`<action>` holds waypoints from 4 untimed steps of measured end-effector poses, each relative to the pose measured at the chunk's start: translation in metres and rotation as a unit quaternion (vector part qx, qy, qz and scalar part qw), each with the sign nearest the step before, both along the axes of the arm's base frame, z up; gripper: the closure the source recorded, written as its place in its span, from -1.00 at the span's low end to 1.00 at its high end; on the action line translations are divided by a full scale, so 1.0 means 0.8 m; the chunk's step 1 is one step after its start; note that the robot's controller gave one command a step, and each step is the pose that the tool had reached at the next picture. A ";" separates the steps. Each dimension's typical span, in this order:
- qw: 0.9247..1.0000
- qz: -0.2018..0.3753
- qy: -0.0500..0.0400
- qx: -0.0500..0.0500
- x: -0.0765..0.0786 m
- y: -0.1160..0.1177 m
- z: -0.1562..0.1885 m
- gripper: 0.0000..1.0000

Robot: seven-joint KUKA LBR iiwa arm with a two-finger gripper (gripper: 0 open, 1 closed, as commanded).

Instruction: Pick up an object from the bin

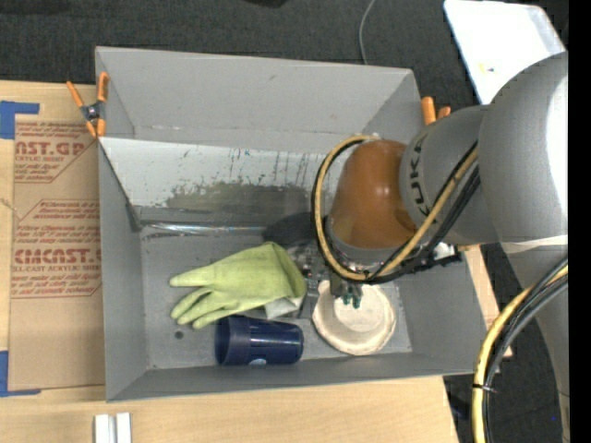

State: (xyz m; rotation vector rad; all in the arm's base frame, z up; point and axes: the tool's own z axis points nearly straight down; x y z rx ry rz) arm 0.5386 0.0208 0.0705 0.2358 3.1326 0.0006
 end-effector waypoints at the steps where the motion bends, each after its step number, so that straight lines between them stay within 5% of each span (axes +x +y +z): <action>1: 1.000 0.000 0.000 0.000 0.000 0.000 0.000 1.00; 4: 1.000 0.000 0.000 0.000 0.000 0.000 0.000 1.00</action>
Offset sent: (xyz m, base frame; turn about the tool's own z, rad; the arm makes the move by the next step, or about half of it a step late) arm 0.0000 0.0000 0.0000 0.0000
